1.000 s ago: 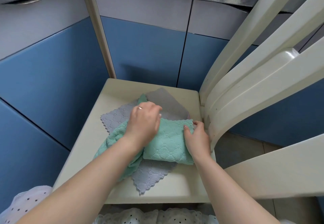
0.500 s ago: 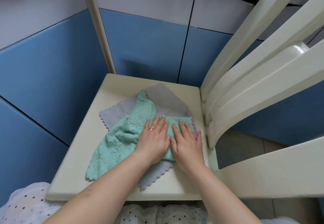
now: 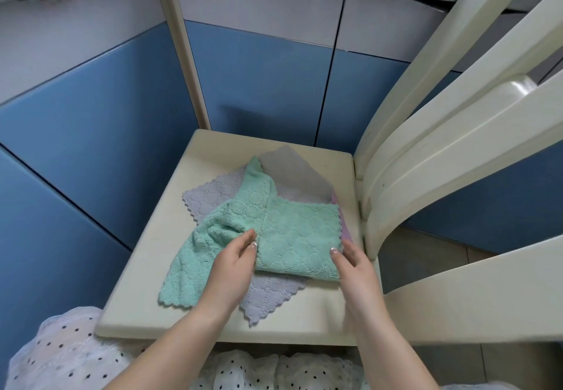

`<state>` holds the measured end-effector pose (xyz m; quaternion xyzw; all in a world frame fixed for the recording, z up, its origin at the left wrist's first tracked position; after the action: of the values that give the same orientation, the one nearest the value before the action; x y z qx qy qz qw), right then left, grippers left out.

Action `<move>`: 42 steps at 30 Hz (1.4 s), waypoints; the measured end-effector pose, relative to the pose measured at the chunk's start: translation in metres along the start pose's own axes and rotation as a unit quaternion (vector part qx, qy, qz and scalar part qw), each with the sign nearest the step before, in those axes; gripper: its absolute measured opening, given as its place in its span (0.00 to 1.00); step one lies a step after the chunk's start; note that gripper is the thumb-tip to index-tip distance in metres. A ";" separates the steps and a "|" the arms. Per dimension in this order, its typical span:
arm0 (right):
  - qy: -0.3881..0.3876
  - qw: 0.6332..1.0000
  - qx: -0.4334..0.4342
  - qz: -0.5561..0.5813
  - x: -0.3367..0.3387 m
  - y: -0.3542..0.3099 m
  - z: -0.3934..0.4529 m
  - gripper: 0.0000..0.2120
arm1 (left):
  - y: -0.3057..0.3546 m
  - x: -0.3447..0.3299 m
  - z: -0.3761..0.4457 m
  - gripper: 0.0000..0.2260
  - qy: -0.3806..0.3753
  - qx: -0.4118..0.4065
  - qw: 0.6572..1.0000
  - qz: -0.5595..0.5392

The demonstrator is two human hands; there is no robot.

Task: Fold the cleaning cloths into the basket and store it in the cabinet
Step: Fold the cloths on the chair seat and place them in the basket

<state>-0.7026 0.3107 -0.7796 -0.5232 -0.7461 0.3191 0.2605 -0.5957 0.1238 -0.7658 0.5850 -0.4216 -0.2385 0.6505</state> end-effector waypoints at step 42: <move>-0.322 0.853 0.350 -0.216 -0.293 -0.239 -0.186 0.13 | 0.193 0.308 -0.048 0.30 0.278 -0.213 0.933 -0.076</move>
<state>-0.6222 0.0118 -0.4934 -0.0910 -0.7212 0.6454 0.2345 -0.4280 -0.0575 -0.4957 0.5056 -0.1171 -0.1995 0.8312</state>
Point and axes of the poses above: each hand's wrist, its own z-axis towards the middle knuckle, its own x-axis out of the back of the hand, y = z × x, the point moved 7 cm from there along z, towards the middle knuckle, and after that the axes turned 15 degrees about -x, right-handed, at the moved point
